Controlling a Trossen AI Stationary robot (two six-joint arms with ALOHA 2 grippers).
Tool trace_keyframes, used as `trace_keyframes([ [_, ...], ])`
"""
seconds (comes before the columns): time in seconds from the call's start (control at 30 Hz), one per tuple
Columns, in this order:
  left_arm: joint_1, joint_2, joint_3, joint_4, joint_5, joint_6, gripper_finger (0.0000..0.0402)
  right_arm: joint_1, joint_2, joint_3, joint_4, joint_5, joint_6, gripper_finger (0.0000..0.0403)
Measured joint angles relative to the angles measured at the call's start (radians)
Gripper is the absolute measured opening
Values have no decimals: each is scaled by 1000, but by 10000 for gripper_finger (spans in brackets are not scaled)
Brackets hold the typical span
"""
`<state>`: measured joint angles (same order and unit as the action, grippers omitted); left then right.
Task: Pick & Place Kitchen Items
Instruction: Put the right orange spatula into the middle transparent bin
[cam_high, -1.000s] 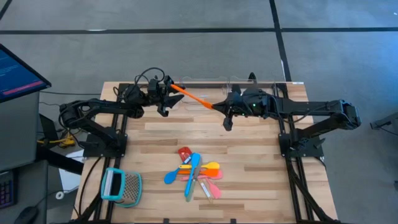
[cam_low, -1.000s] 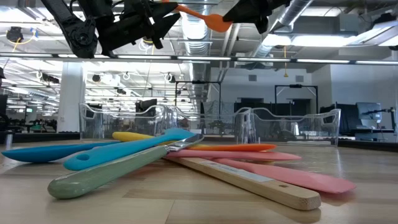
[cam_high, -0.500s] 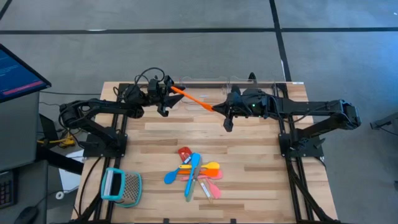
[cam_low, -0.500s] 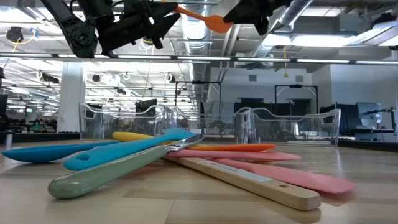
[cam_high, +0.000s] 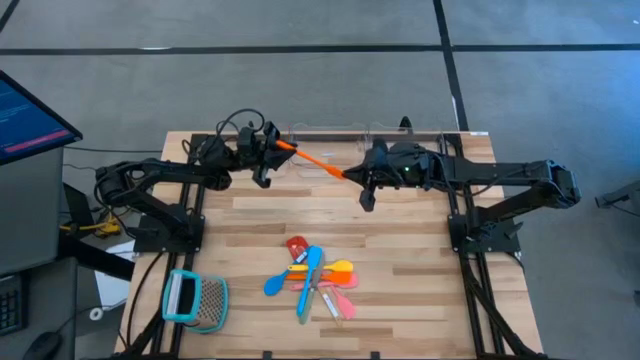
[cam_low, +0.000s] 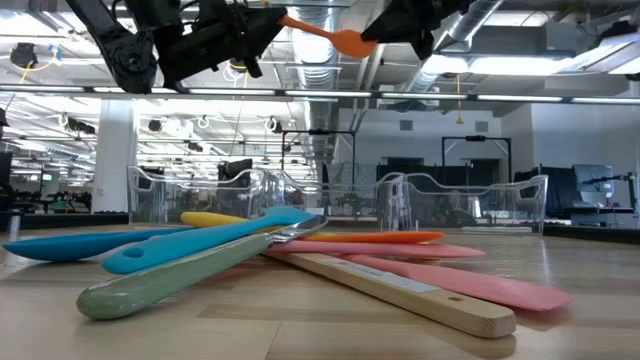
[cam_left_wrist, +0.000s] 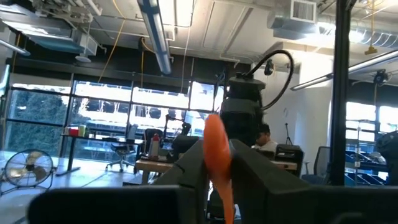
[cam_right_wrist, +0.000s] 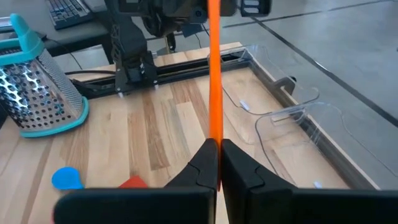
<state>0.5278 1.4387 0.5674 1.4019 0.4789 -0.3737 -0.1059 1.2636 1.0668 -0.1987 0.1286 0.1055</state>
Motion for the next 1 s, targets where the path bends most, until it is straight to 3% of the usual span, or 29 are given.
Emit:
trace_keyframes([
  [0.13, 0, -1, 0, 2, 3, -2, 11, -1, 0, 0, -1, 7, 0, 0],
  [0.47, 0, -1, 0, 0, 4, 24, 9, 0, 0, 0, 0, 6, 0, 3],
  [0.9, 4, 1, 31, -17, -6, 89, 7, -18, -11, 16, -13, -9, 0, 84],
  [1.0, 20, 1, 61, -40, 55, 87, 7, -21, -21, 62, -96, -4, -7, 94],
])
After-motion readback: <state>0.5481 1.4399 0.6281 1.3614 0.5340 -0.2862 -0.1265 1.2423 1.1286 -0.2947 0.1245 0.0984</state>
